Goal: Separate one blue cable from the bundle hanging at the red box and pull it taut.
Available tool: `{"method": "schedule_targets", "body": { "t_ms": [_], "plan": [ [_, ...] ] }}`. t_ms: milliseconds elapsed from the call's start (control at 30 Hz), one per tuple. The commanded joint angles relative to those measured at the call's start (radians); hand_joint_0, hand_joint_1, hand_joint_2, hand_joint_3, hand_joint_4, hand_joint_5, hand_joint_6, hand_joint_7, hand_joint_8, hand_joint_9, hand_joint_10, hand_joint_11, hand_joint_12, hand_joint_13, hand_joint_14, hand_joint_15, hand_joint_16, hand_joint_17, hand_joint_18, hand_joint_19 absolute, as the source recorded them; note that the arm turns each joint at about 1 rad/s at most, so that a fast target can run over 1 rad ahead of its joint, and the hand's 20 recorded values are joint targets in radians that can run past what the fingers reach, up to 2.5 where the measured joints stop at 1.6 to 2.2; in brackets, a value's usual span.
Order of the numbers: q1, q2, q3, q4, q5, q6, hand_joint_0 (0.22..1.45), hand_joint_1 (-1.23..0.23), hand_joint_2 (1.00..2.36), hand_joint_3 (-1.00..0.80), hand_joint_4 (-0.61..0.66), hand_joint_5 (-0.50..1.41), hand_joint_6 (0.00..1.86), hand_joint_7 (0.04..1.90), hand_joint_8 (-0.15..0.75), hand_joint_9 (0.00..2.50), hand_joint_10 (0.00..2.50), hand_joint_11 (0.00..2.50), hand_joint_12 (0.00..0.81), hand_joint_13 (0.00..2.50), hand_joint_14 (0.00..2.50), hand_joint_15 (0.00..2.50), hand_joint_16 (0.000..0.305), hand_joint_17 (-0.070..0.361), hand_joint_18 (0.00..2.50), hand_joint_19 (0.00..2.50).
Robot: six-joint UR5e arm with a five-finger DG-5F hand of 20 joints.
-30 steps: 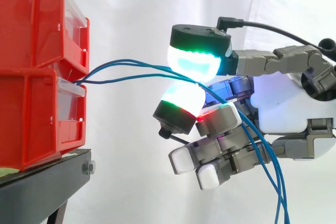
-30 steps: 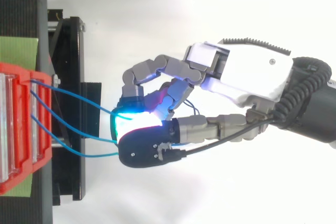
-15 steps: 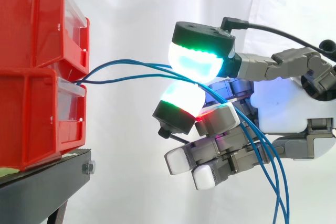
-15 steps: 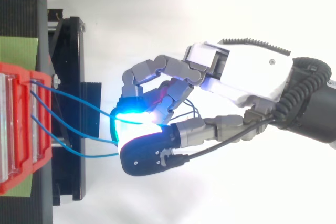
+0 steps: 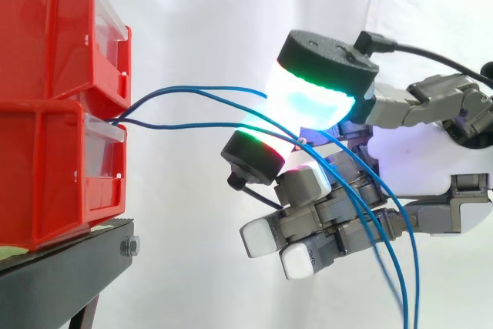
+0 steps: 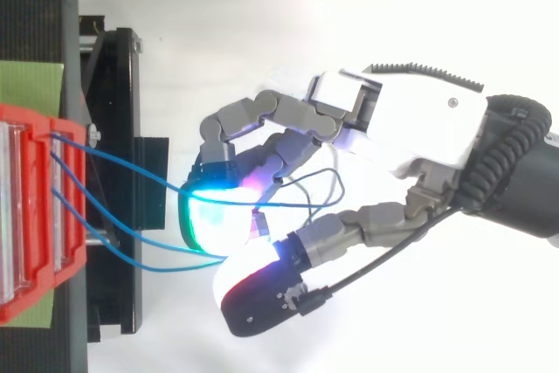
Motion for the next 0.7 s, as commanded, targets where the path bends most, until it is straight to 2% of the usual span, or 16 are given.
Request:
{"method": "schedule_targets", "body": {
  "t_ms": [0,200,333,400,667],
  "plan": [
    [0.0,-0.001,0.0,-0.001,0.0,0.0,0.5,-0.72,1.0,-0.5,0.16,-0.15,0.89,1.21,0.371,0.99,0.02,1.12,0.416,0.73,0.02,0.66,0.055,0.123,0.62,0.64],
    [0.0,-0.001,0.0,-0.002,0.0,0.0,0.53,-0.49,1.0,-0.5,0.16,-0.15,0.87,1.19,0.372,1.02,0.02,1.13,0.41,0.74,0.02,0.65,0.054,0.121,0.63,0.65],
    [0.0,0.001,0.001,-0.002,0.0,0.0,0.57,-0.42,1.0,-0.5,0.16,-0.15,0.87,1.19,0.358,1.03,0.02,1.13,0.398,0.74,0.02,0.65,0.052,0.116,0.62,0.67],
    [0.0,-0.001,0.0,-0.002,0.0,0.0,0.59,-0.37,1.0,-0.5,0.15,-0.15,0.85,1.16,0.329,1.11,0.02,1.15,0.387,0.76,0.02,0.65,0.051,0.114,0.62,0.67],
    [0.0,0.001,0.0,-0.002,0.0,0.0,0.59,-0.41,1.01,-0.34,0.19,-0.13,0.79,1.2,0.333,1.18,0.02,1.15,0.387,0.77,0.02,0.65,0.051,0.115,0.63,0.69]
  ]
}}
